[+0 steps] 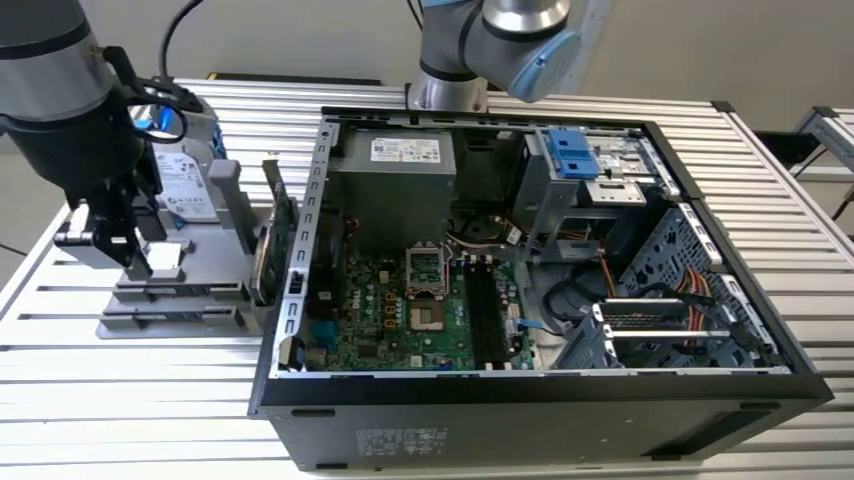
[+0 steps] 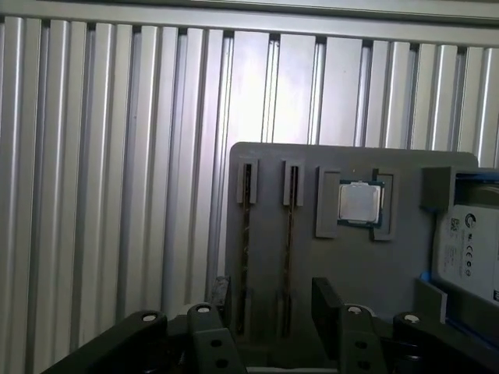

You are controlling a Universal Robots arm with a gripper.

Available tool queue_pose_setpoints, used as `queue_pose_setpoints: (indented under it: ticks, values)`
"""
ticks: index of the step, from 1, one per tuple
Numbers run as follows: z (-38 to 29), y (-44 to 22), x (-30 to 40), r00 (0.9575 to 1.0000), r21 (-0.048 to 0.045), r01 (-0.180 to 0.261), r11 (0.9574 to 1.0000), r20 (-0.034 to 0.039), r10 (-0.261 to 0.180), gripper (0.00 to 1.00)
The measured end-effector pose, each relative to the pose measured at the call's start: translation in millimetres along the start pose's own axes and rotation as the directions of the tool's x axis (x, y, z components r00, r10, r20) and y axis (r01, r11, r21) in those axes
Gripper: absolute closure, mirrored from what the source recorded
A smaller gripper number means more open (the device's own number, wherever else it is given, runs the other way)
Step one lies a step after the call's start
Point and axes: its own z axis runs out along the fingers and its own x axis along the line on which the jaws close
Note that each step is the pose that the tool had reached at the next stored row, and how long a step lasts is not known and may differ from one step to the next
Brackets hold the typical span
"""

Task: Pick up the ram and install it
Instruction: 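Pick up the ram and move it above insertion slot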

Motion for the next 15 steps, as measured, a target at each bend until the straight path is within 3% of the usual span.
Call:
queue_pose_setpoints:
  ticks: [15]
  values:
    - [14.7, -3.9, 2.4, 1.0000, 0.0000, 0.000, 1.0000, 0.0000, 0.000, 0.00]
